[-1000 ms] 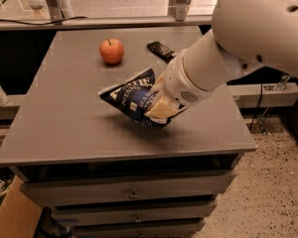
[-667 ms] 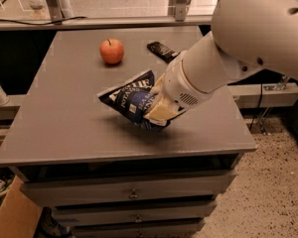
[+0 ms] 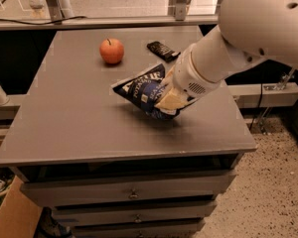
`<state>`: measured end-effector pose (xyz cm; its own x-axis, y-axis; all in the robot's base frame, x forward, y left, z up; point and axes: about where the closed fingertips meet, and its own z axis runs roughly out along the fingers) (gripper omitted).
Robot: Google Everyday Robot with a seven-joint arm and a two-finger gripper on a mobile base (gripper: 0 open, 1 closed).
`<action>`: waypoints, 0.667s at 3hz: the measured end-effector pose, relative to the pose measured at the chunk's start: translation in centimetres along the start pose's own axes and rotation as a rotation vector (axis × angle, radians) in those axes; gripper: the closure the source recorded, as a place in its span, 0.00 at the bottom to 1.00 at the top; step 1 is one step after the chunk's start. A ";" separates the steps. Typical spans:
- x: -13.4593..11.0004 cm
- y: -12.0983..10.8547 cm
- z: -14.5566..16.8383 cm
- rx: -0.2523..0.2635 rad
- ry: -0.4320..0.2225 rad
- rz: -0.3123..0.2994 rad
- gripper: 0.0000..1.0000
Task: Move blue chip bag near apple
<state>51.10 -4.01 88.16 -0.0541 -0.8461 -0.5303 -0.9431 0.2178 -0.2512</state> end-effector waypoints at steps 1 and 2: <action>2.4 -5.5 1.2 0.019 0.051 0.020 1.00; 3.9 -10.5 2.3 0.035 0.079 0.042 1.00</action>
Offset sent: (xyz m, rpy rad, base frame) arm 0.1688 -0.0699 -0.0166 -0.0806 0.0096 -0.1184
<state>61.56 -8.50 86.83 -0.1201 -0.8714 -0.4757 -0.9277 0.2692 -0.2588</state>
